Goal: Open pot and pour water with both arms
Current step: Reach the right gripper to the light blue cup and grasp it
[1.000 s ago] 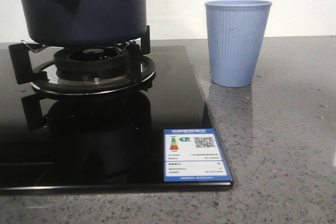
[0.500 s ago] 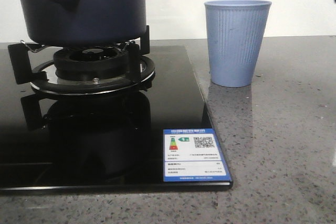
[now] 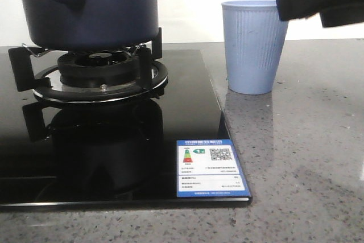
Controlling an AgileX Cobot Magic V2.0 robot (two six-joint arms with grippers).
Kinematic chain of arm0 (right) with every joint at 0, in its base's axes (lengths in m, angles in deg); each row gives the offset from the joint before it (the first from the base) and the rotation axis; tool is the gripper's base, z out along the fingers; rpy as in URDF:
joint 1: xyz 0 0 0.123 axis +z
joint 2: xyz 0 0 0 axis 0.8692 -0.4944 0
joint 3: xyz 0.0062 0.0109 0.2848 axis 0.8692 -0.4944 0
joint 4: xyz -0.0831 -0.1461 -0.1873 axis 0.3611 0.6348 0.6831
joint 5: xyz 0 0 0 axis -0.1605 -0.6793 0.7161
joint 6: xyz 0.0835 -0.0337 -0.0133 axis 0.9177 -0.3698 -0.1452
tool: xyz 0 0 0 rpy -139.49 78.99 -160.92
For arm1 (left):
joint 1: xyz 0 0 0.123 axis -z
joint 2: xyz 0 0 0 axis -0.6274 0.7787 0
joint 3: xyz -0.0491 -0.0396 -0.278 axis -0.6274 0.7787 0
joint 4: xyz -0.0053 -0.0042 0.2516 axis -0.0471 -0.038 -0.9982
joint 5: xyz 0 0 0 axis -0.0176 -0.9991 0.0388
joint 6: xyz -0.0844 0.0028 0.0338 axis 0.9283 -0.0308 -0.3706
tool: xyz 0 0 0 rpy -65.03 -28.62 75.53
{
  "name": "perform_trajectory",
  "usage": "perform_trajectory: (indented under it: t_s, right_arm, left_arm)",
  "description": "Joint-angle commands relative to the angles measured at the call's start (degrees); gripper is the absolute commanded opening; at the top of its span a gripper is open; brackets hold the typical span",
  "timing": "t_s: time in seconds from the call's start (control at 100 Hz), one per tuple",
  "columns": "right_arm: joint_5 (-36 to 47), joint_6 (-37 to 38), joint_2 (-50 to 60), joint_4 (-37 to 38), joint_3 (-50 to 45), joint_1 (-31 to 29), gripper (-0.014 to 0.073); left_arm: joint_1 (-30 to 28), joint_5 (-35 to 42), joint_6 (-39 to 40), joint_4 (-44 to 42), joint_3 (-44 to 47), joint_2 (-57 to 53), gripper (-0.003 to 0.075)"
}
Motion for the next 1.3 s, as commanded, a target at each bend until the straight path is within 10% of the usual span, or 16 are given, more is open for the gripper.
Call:
perform_trajectory:
  t_s: [0.0, 0.25, 1.29]
  right_arm:
    - [-0.26, -8.56, -0.45, -10.39, -0.12, -0.21, 0.0541]
    - [-4.43, -20.93, -7.27, -20.65, -0.44, -0.21, 0.0541]
    - [-5.65, -25.02, -17.47, -20.65, 6.64, -0.21, 0.0541]
  left_arm:
    - [-0.05, 3.49, 0.47, 2.21, -2.4, -2.3, 0.0417]
    - [-0.05, 3.49, 0.47, 2.21, -2.4, -2.3, 0.0417]
    - [-0.05, 4.45, 0.47, 2.21, -2.4, -2.3, 0.0417]
